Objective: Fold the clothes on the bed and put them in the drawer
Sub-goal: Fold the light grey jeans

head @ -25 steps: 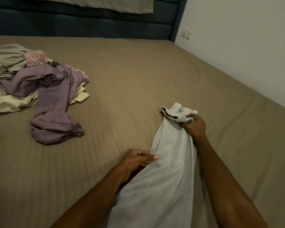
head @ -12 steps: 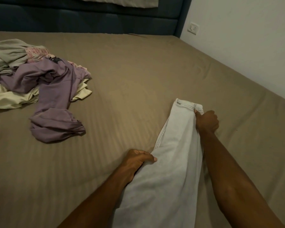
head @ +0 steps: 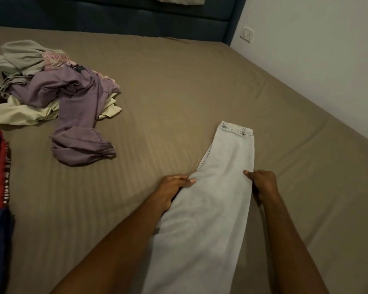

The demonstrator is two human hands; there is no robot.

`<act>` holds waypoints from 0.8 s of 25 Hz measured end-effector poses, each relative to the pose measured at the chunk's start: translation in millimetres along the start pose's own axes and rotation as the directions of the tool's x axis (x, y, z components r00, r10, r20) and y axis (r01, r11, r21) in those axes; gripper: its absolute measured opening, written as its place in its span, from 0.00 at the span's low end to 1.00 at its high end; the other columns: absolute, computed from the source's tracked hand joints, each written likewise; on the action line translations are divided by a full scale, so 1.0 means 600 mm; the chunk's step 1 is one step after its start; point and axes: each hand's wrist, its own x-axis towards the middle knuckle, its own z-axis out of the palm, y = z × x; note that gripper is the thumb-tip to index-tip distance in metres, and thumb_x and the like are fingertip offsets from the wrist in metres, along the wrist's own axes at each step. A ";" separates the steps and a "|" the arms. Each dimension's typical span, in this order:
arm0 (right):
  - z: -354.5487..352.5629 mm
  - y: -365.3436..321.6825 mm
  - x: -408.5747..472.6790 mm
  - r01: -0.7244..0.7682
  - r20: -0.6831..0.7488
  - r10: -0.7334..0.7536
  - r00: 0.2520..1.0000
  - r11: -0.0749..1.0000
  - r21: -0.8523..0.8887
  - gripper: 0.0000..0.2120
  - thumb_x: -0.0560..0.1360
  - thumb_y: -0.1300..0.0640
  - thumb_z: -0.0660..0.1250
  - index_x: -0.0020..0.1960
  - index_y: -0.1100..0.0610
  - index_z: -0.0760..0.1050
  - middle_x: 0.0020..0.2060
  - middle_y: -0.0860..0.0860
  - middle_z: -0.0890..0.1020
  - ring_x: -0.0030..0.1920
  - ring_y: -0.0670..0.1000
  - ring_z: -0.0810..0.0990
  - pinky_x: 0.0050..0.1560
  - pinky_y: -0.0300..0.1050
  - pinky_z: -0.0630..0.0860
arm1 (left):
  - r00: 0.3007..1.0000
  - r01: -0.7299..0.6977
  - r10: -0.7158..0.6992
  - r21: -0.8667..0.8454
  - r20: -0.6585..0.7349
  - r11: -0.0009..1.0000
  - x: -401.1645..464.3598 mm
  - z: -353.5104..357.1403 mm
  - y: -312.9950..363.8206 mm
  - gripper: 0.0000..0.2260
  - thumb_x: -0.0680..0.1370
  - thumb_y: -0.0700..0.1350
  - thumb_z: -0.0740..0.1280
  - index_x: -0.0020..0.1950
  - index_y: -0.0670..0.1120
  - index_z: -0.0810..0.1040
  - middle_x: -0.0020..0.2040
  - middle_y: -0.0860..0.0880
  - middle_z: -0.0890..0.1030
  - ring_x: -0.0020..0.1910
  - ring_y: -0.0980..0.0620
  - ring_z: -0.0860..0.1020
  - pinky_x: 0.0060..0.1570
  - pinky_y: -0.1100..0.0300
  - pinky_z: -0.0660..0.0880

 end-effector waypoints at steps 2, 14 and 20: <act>0.001 0.000 -0.009 -0.095 0.022 0.093 0.995 0.975 0.200 0.11 0.74 0.67 0.74 0.54 0.71 0.80 0.51 0.62 0.85 0.43 0.58 0.84 0.43 0.48 0.83 | 1.000 -0.011 0.010 -0.082 -0.003 0.997 -0.017 0.000 0.005 0.10 0.70 0.34 0.79 0.51 0.39 0.85 0.51 0.39 0.87 0.45 0.44 0.86 0.43 0.56 0.82; -0.009 -0.028 0.068 -0.377 0.402 0.115 0.908 0.643 0.667 0.37 0.72 0.46 0.73 0.75 0.64 0.69 0.71 0.62 0.75 0.73 0.60 0.74 0.76 0.58 0.66 | 0.915 0.253 -0.106 -0.348 0.390 0.903 -0.081 0.089 -0.044 0.23 0.81 0.46 0.62 0.72 0.33 0.71 0.65 0.30 0.78 0.65 0.31 0.78 0.70 0.35 0.70; 0.026 -0.051 0.107 -0.364 0.438 0.072 0.896 0.687 0.630 0.32 0.79 0.37 0.64 0.74 0.58 0.73 0.68 0.59 0.79 0.66 0.58 0.80 0.71 0.54 0.71 | 0.912 0.257 -0.166 -0.208 0.376 0.944 -0.033 0.078 -0.092 0.24 0.84 0.54 0.56 0.72 0.39 0.74 0.66 0.32 0.79 0.66 0.34 0.78 0.71 0.36 0.69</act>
